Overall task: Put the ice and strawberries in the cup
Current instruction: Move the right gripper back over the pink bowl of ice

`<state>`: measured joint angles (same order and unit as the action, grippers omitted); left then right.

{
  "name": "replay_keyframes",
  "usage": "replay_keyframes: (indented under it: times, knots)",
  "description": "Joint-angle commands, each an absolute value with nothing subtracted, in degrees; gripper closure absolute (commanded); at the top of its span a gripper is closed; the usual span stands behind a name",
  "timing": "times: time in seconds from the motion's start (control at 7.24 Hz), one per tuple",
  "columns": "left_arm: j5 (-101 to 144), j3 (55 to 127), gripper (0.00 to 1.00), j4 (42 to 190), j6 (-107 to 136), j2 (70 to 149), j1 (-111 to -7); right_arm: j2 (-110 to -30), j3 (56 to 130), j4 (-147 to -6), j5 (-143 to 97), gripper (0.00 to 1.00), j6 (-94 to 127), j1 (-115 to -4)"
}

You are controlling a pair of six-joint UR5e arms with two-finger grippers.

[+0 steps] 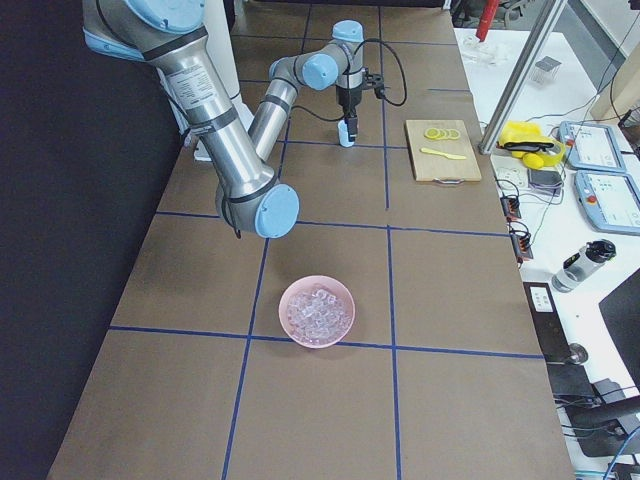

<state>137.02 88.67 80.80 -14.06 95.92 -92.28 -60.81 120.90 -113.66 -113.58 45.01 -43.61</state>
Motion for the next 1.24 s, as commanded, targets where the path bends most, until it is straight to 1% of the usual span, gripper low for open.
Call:
replay_keyframes:
  times: [0.0,0.28,0.41,0.55,0.69,0.97,1.11]
  knots:
    - [137.0,88.7,0.0,80.8,-14.1,95.9,-92.3,-74.0,129.0,-113.8,-118.5,0.01,30.7,-52.2]
    - [137.0,88.9,0.0,80.9,-12.0,95.9,-92.3,-87.0,130.0,-110.4,-124.2,0.01,13.8,-62.2]
    - [137.0,89.1,0.0,80.9,-12.0,95.9,-92.3,-95.2,128.9,-100.8,-126.0,0.01,10.1,-65.7]
    - [137.0,89.7,0.0,80.9,-11.9,95.8,-92.3,-100.4,127.0,-92.5,-128.8,0.01,8.5,-68.4]
    - [137.0,90.1,0.0,80.8,-11.9,95.7,-92.3,-104.6,123.3,-85.2,-131.6,0.01,4.7,-70.7]
    - [137.0,90.3,0.0,80.9,-11.4,95.6,-92.3,-107.7,116.0,-77.1,-132.5,0.01,-1.8,-74.2]
    - [137.0,90.7,0.0,80.8,-11.4,95.5,-92.3,-107.8,115.3,-76.9,-132.1,0.02,-2.2,-74.4]
